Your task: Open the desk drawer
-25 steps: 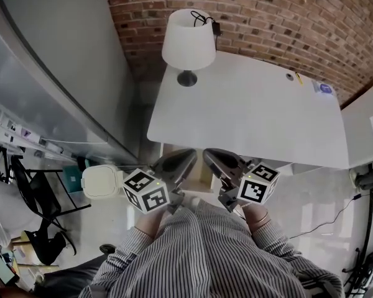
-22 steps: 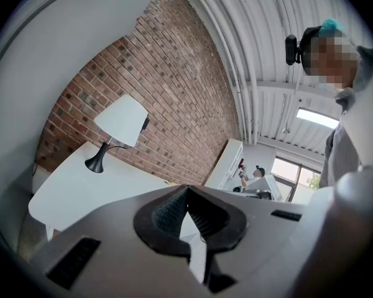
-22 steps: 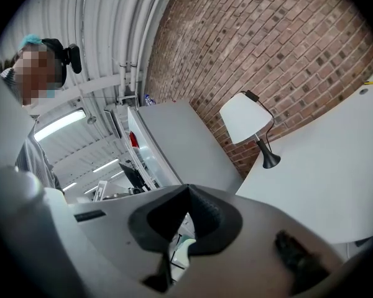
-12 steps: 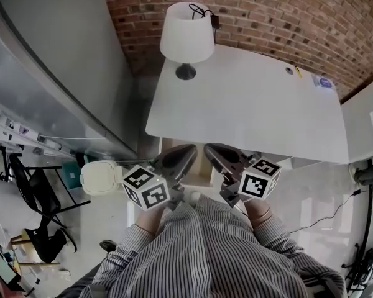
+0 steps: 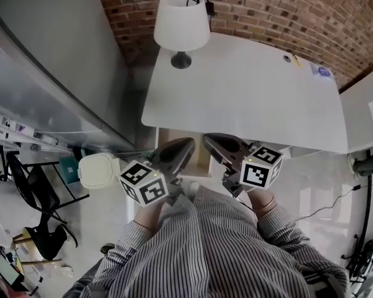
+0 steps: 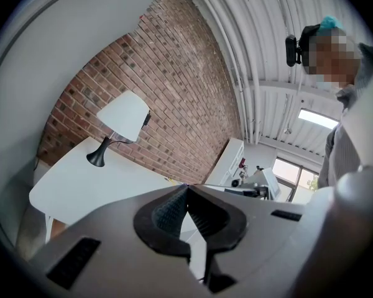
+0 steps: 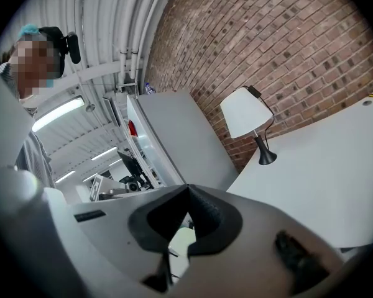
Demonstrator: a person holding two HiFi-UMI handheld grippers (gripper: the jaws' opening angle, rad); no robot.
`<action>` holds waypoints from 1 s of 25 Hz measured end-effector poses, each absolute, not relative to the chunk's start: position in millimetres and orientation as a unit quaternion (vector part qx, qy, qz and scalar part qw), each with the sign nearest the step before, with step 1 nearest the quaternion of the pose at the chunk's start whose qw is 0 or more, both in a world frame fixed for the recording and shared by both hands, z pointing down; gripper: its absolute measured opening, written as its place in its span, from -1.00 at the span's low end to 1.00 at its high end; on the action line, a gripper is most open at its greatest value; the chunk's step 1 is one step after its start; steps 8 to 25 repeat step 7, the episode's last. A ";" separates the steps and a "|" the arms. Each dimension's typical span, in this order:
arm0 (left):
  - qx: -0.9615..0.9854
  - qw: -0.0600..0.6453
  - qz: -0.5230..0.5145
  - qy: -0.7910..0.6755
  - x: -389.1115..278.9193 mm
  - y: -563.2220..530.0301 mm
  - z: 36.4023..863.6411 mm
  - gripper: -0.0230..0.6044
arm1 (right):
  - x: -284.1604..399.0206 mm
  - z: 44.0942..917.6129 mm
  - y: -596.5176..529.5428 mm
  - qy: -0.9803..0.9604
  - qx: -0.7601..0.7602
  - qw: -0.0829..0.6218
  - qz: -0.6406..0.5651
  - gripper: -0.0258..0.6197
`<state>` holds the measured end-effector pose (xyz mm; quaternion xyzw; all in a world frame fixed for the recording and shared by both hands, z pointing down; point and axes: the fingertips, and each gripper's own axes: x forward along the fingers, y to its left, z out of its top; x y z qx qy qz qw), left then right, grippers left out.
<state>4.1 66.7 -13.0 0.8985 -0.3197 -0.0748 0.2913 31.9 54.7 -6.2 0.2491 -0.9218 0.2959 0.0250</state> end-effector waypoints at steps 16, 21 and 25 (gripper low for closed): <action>0.898 0.288 -0.078 -0.324 2.2 67.0 -12.9 -0.89 | 28.0 -5.8 56.5 -0.924 0.243 0.034 0.293 -0.87; 0.898 0.288 -0.078 -0.324 2.2 67.0 -12.9 -0.89 | 28.0 -5.8 56.5 -0.924 0.243 0.034 0.293 -0.87; 0.898 0.288 -0.078 -0.324 2.2 67.0 -12.9 -0.89 | 28.0 -5.8 56.5 -0.924 0.243 0.034 0.293 -0.87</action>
